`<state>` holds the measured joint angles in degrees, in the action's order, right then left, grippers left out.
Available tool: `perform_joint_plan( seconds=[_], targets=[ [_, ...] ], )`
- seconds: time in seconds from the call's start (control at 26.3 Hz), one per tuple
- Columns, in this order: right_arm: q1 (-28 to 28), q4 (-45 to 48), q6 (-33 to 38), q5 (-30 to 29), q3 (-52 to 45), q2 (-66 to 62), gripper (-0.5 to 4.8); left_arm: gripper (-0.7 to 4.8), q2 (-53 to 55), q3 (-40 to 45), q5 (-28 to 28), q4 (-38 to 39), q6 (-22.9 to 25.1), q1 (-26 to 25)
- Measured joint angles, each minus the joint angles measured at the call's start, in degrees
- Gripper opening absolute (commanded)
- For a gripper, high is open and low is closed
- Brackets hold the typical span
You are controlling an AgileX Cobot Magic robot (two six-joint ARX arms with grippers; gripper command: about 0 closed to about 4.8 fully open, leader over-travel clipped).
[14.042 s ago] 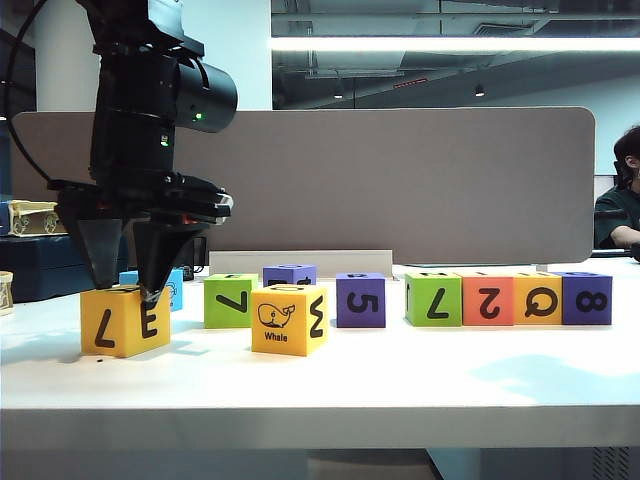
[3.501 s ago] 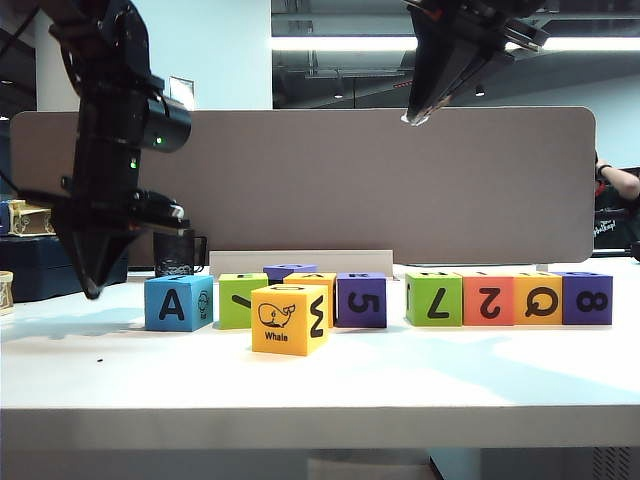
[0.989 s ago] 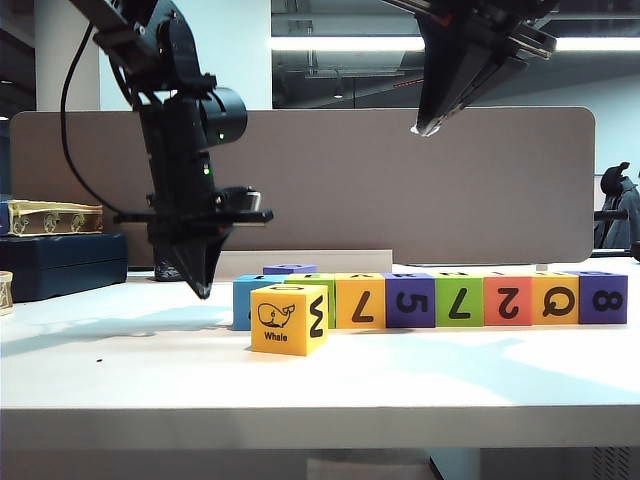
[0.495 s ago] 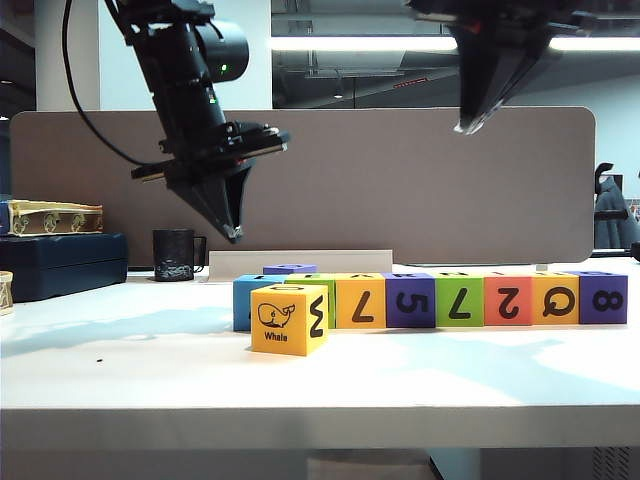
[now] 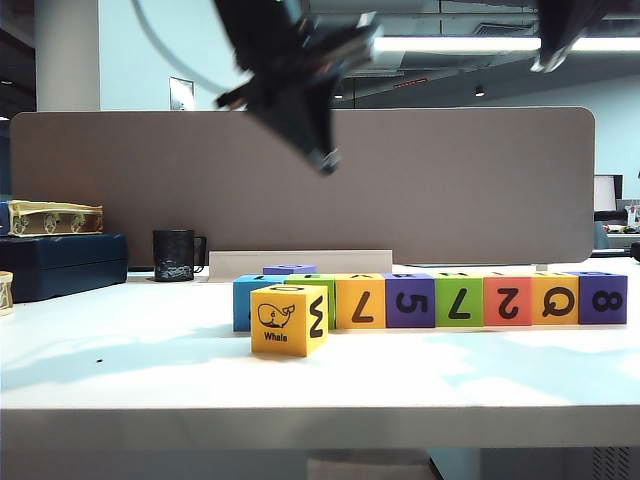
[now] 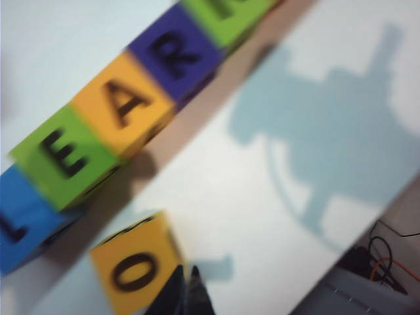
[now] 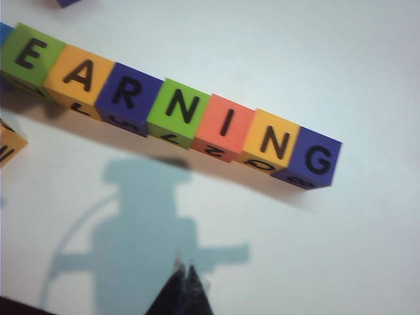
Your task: Select the appropriate blocks from the scattered letter blocks on the table and arrange them in a row to spell out "LEARNING".
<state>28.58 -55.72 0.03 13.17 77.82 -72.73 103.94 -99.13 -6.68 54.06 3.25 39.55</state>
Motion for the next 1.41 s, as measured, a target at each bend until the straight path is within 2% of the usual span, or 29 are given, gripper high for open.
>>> perform_joint_plan(
  seconds=[0.04, 0.15, 0.8, 1.41],
  targets=[
    [0.0, -0.7, 0.0, 0.5, 0.0, 1.1, -0.01, -0.06, -0.8, 0.0, -0.4, -1.9, 0.4, 1.4],
    [0.0, -0.7, 0.0, 0.6, 0.0, 2.1, -0.01, -0.06, -0.8, 0.0, -0.2, -3.9, -0.6, 1.1],
    [0.0, -2.0, 0.0, 0.7, 0.0, 2.4, -0.01, -0.06, -0.7, 0.0, 0.1, -2.4, -1.8, 0.8],
    [0.0, -1.7, -0.2, 0.7, 0.0, 2.4, -0.01, -0.06, -0.7, 0.0, 0.0, -5.0, -1.8, 0.8]
  ],
)
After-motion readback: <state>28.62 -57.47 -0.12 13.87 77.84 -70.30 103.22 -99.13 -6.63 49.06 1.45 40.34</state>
